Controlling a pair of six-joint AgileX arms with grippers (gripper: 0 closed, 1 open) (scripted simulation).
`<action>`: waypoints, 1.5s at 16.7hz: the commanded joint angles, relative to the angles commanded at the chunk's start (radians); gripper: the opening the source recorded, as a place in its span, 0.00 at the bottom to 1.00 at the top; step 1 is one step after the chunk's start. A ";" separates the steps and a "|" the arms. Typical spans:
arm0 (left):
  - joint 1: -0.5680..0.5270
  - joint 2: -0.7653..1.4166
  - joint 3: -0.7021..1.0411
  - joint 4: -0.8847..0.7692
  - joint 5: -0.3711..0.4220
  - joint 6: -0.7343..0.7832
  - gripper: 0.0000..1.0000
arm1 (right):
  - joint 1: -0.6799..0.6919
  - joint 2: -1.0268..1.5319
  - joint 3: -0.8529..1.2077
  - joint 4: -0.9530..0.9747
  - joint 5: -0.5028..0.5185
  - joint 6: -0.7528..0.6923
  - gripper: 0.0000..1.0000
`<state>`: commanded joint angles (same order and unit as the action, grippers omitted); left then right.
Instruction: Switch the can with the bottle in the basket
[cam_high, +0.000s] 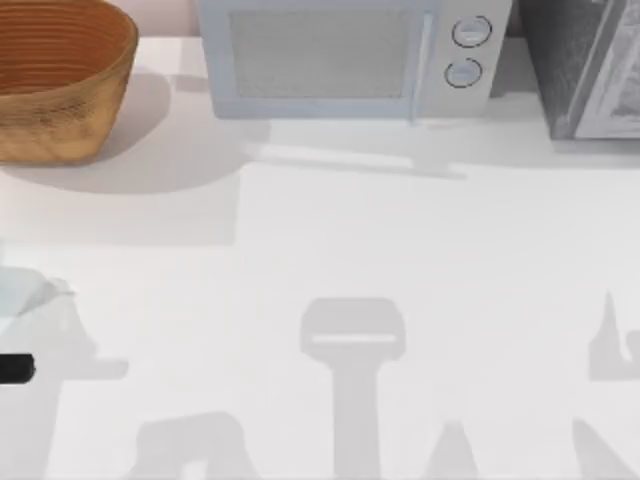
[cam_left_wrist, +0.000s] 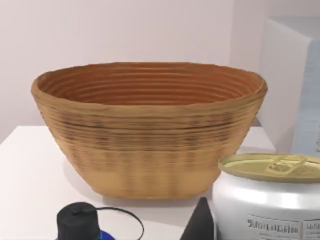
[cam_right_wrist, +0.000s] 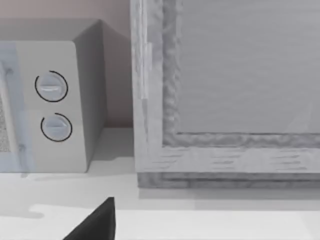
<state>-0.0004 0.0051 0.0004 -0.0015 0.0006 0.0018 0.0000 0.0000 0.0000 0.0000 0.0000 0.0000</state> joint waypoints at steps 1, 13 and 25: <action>-0.005 0.018 0.015 0.012 0.009 0.001 0.00 | 0.000 0.000 0.000 0.000 0.000 0.000 1.00; -0.124 0.627 0.360 0.341 0.307 0.018 0.00 | 0.000 0.000 0.000 0.000 0.000 0.000 1.00; -0.206 1.311 0.684 0.694 0.637 0.047 0.00 | 0.000 0.000 0.000 0.000 0.000 0.000 1.00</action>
<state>-0.2065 1.3164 0.6844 0.6928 0.6379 0.0493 0.0000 0.0000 0.0000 0.0000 0.0000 0.0000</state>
